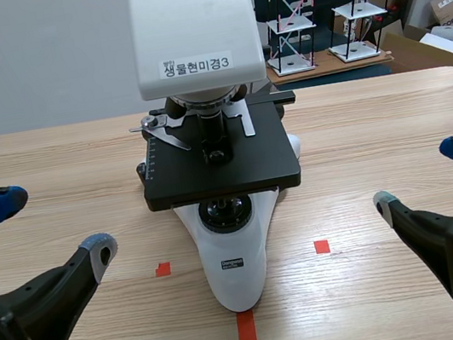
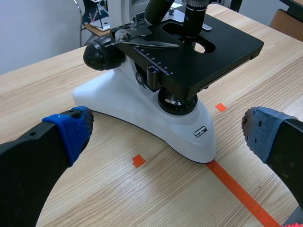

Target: Point at the revolving nosepiece

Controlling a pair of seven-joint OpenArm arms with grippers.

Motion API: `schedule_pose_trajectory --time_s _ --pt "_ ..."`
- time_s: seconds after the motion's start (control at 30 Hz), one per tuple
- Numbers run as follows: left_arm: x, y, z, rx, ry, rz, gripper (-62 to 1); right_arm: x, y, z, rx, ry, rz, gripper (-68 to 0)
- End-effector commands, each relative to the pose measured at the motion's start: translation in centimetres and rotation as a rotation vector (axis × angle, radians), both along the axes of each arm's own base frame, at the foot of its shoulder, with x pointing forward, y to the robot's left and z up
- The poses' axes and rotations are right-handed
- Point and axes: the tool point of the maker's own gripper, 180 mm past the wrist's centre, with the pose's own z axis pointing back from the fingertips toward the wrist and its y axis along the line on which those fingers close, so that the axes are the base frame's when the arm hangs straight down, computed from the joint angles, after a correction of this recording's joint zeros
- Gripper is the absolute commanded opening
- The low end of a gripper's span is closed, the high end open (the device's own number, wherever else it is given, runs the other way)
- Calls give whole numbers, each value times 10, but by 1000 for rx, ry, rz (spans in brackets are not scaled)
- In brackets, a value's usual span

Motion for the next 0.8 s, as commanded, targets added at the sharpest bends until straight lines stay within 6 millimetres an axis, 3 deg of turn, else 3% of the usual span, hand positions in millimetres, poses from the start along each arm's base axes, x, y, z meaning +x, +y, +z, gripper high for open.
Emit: schedule_pose_trajectory --time_s 0.0,0.77 --pt "0 -2 7 -19 -19 -3 14 2 -1 7 6 -23 -1 -113" --pt "-1 -3 7 -22 -18 -11 14 2 -1 6 6 -23 -1 -113"
